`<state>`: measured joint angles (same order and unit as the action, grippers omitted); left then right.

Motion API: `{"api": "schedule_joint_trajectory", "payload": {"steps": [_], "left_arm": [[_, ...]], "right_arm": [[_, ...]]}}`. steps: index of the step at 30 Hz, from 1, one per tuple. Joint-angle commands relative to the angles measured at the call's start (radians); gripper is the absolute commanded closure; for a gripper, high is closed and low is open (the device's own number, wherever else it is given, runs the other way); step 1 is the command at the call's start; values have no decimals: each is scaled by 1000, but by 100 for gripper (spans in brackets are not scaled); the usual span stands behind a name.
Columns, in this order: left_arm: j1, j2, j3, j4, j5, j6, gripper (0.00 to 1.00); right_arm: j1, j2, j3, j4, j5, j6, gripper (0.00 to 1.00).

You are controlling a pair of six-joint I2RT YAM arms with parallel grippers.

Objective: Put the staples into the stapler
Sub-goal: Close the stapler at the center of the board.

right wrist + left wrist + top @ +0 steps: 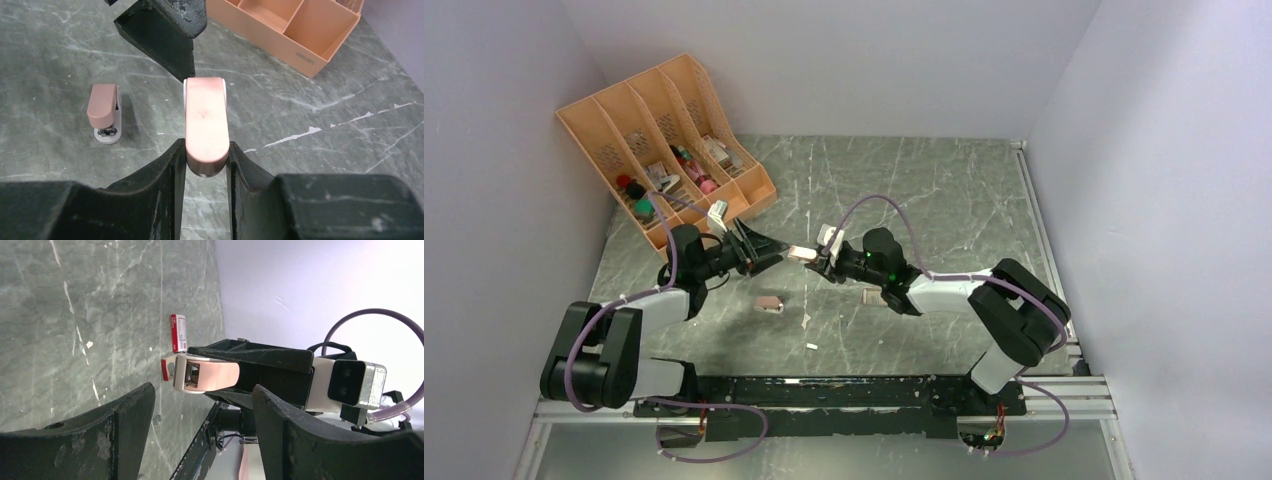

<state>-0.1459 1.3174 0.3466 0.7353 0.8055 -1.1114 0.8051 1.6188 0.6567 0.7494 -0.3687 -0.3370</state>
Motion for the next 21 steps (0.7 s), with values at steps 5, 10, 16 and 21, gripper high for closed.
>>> {"api": "schedule_joint_trajectory", "payload": {"steps": [5, 10, 16, 21], "left_arm": [[5, 9, 13, 80, 49, -3, 26], [1, 21, 24, 83, 51, 1, 30], [-3, 32, 30, 102, 50, -9, 36], [2, 19, 19, 173, 73, 2, 28]], "right_arm": [[-1, -37, 54, 12, -47, 6, 76], [-2, -40, 68, 12, -73, 15, 76], [0, -28, 91, 5, -102, 22, 76], [0, -29, 92, -16, -91, 28, 76]]}}
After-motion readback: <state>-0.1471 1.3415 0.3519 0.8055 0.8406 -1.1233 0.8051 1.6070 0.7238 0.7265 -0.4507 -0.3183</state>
